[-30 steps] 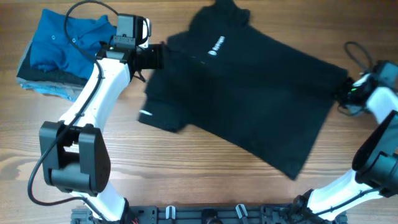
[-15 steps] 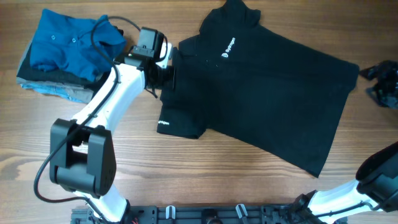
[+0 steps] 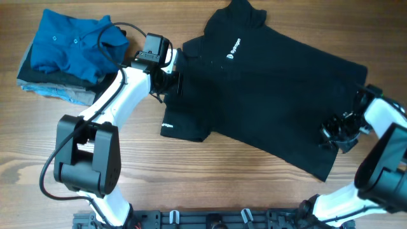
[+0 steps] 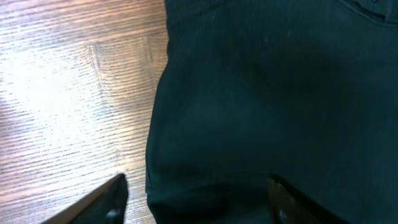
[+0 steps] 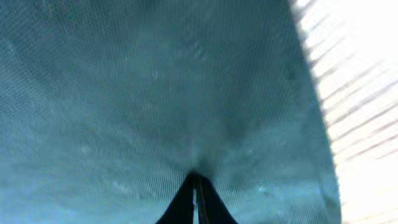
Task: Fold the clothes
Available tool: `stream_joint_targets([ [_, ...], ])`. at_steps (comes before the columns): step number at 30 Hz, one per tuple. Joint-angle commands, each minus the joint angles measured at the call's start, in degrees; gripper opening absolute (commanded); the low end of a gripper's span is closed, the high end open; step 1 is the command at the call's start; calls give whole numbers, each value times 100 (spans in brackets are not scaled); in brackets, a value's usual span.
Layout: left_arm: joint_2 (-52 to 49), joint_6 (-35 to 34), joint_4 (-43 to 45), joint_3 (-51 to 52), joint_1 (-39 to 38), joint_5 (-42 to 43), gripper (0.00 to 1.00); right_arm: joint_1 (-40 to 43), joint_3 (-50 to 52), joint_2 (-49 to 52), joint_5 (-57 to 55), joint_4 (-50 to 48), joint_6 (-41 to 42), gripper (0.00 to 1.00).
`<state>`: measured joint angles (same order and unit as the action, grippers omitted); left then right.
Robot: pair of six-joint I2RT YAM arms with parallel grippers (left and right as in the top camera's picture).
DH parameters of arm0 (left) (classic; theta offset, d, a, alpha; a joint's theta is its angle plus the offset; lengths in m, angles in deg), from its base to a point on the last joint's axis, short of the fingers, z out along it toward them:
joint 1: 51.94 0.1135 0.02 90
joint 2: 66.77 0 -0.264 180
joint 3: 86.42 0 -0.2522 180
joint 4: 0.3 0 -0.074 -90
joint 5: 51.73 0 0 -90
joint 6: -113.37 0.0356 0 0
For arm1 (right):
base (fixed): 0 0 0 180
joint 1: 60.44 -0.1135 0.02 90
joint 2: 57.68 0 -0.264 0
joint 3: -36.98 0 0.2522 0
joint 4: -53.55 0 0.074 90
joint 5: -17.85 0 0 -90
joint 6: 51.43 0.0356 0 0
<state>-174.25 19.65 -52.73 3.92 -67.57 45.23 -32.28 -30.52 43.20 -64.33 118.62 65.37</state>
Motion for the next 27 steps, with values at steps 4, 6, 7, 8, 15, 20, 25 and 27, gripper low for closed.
stream_joint_targets([
  [4,-20,28,9,15,44,48,82,734,752,114,-1987,-748,859,4],
  [6,-20,26,7,15,44,48,85,1248,498,114,-2122,-688,1038,4],
  [7,-20,26,4,15,44,48,86,1484,341,111,-2094,-647,1110,4],
  [8,-20,26,4,15,44,50,87,1731,140,111,-1989,-651,1104,4],
  [15,-20,33,94,15,20,1019,91,2188,-1554,74,133,-339,-737,13],
  [20,-120,739,579,15,-490,1550,41,2133,-1797,-592,1690,37,-1106,19],
  [25,-796,831,1838,15,-1064,1526,9,1775,-1794,-1003,2096,431,-1180,19],
  [27,-1102,824,2050,15,-1150,1405,6,1587,-1792,-1001,2092,535,-1189,19],
])
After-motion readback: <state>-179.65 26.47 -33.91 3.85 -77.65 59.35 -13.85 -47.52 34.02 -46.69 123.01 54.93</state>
